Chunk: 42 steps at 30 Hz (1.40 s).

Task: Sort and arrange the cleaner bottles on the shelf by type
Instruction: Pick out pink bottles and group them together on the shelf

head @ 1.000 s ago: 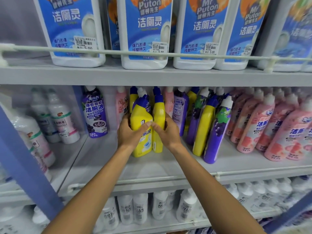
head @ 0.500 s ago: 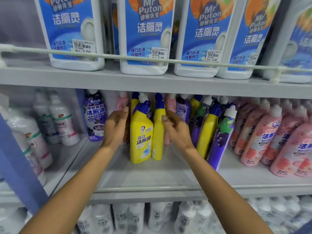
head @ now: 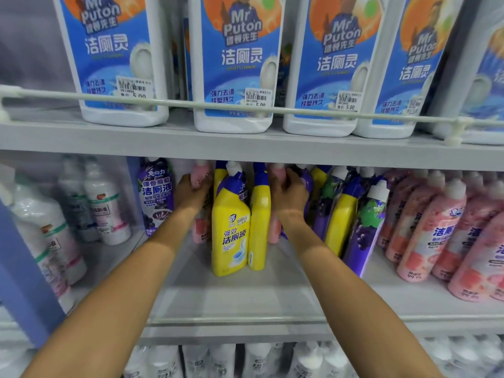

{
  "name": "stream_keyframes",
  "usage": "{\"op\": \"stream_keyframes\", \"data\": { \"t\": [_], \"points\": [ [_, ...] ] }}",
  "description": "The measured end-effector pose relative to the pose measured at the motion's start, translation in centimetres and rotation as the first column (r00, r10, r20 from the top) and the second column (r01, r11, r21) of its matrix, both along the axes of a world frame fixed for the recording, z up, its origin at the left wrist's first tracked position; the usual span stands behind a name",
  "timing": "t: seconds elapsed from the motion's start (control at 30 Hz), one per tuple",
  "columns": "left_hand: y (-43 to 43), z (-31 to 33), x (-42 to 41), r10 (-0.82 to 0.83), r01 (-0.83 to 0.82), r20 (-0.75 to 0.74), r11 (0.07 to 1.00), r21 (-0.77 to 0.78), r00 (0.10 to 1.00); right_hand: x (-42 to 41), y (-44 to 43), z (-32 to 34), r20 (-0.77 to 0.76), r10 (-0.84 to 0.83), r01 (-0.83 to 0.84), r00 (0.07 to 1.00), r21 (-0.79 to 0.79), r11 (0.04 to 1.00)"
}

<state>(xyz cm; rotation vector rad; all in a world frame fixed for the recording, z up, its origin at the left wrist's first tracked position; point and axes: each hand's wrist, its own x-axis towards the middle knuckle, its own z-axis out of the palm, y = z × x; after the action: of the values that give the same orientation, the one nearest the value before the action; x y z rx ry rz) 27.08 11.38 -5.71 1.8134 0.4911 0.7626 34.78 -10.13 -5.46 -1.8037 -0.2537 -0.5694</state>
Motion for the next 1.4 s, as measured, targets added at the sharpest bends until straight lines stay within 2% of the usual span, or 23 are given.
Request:
{"op": "stream_keyframes", "data": {
  "t": [0.17, 0.3, 0.4, 0.57, 0.8, 0.83, 0.9, 1.0, 1.03, 1.17, 1.4],
  "points": [
    [0.2, -0.6, -0.5, -0.02, 0.02, 0.007, 0.999, 0.036, 1.0, 0.0, -0.4, -0.6, -0.037, 0.002, -0.005, 0.999, -0.069, 0.998],
    [0.5, -0.4, -1.8, -0.066, 0.067, -0.01, 0.994, 0.083, 0.998, -0.5, -1.9, 0.6, 0.012, 0.026, -0.023, 1.0, -0.16, 0.987],
    [1.4, -0.8, -3.5, -0.113, 0.113, -0.004, 0.992, 0.058, 0.994, -1.6, -3.5, 0.7, 0.062, 0.027, -0.011, 0.998, -0.236, 0.972],
    [1.3, -1.2, -7.7, -0.221, 0.226, 0.097, 0.973, -0.05, 0.97, -5.3, -6.8, -0.6, 0.196, 0.013, 0.028, 0.98, -0.206, 0.978],
    [1.0, -2.5, -10.9, -0.266, 0.268, 0.071, 0.963, -0.021, 0.961, -8.0, -8.2, 0.3, 0.147, -0.03, 0.08, 0.989, -0.347, 0.934],
    [0.9, -3.2, -11.1, -0.255, 0.256, 0.052, 0.966, -0.026, 0.966, -8.6, -8.1, 0.4, 0.142, -0.026, 0.072, 0.99, -0.325, 0.943],
    [0.4, -4.6, -11.5, -0.248, 0.249, 0.025, 0.967, -0.047, 0.969, -9.4, -7.8, 0.2, 0.081, 0.025, -0.009, 0.996, -0.183, 0.983],
    [-0.8, -6.2, -11.9, -0.204, 0.209, 0.056, 0.975, -0.08, 0.977, -9.2, -6.5, -1.6, -0.113, 0.24, -0.239, 0.964, 0.017, 0.971],
    [-1.0, -6.3, -12.0, -0.194, 0.2, 0.074, 0.976, -0.084, 0.978, -9.0, -6.0, -2.5, -0.177, 0.263, -0.255, 0.948, 0.07, 0.964],
    [-2.3, -6.5, -12.2, -0.201, 0.21, 0.081, 0.97, -0.123, 0.976, -9.2, -5.2, -4.7, -0.29, 0.189, -0.159, 0.938, 0.124, 0.979],
    [-3.9, -8.0, -13.6, -0.247, 0.262, 0.095, 0.94, -0.218, 0.964, -11.8, -5.5, -6.5, -0.3, 0.186, -0.134, 0.936, 0.185, 0.974]
  ]
}}
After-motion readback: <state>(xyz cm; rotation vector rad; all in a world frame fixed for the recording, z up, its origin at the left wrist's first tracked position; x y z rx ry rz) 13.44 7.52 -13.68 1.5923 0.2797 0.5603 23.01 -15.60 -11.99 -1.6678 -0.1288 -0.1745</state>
